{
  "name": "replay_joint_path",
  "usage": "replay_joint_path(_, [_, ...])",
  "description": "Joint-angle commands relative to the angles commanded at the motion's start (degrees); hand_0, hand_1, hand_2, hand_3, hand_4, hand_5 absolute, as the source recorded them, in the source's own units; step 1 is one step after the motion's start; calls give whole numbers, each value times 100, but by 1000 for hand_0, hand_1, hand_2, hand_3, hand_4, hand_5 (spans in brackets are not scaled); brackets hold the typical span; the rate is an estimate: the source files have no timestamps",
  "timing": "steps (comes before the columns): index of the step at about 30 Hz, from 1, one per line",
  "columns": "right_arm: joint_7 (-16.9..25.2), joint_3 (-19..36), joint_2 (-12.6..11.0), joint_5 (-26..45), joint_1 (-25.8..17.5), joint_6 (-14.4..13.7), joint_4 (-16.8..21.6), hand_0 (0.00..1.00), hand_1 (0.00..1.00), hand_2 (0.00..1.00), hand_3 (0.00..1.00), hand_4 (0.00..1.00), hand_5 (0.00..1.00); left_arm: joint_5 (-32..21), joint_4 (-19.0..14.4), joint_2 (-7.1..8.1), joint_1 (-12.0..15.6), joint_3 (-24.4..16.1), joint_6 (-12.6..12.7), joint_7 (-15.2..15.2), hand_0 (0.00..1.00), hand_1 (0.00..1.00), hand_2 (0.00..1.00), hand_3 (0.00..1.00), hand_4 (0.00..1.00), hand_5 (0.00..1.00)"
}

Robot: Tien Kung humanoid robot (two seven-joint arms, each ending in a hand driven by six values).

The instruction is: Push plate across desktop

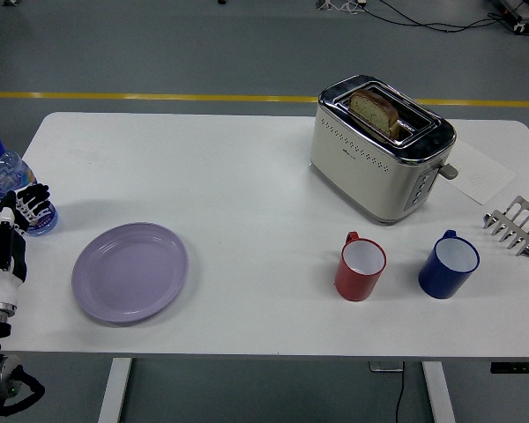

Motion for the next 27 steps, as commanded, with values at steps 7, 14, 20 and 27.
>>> replay_joint_path(7, [-8,-19,9,24,-3,-3,0,649,651,709,609,425,245,-82,210,-17,8,93,17,0,767,779,759,644,422,998])
replay_joint_path(14, [-41,-18,19,-12,-35,-5,0,649,650,708,609,425,245,-318,527,-129,-40,194,30,0,763,779,759,644,410,998])
replay_joint_path(20, [-75,26,33,-69,-80,-6,0,649,650,708,609,426,246,-492,737,-389,-124,72,-9,0,766,777,758,644,386,998])
replay_joint_path(27, [-112,88,42,-168,-92,-7,0,649,651,709,609,426,248,-832,905,-557,-254,61,-93,0,770,778,760,647,380,998])
